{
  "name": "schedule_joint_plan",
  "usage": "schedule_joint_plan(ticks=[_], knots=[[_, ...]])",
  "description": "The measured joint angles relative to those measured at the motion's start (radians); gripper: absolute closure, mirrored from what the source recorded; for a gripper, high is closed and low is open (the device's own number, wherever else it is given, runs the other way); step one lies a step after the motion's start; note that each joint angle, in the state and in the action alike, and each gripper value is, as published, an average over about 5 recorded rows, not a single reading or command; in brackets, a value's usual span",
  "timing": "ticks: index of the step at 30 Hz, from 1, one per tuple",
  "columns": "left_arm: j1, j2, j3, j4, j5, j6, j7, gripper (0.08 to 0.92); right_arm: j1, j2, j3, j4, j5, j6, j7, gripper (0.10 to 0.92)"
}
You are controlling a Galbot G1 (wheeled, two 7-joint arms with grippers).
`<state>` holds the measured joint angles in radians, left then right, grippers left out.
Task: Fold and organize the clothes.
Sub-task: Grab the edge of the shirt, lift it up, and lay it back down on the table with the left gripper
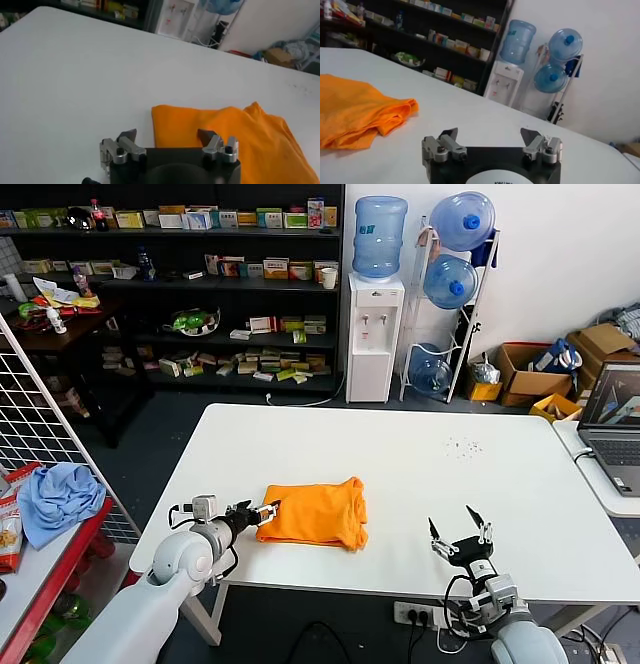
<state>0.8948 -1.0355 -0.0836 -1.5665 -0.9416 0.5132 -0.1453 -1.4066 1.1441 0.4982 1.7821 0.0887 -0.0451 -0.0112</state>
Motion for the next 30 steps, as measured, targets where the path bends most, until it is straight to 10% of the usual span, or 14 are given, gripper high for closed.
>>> schedule_joint_plan(ticks=[13,30], knots=[[-0.028,-0.017,0.009,0.061,-0.011,0.044,0.091,0.208,-0.010,-0.009,0.017,0.007,0.017,-0.002,-0.006,0.203],[-0.003,-0.024,0.000,0.039,-0.002,0.048,0.106,0.693,0.004,-0.011,0.008,0.013,0.024,-0.009,-0.004,0.203]])
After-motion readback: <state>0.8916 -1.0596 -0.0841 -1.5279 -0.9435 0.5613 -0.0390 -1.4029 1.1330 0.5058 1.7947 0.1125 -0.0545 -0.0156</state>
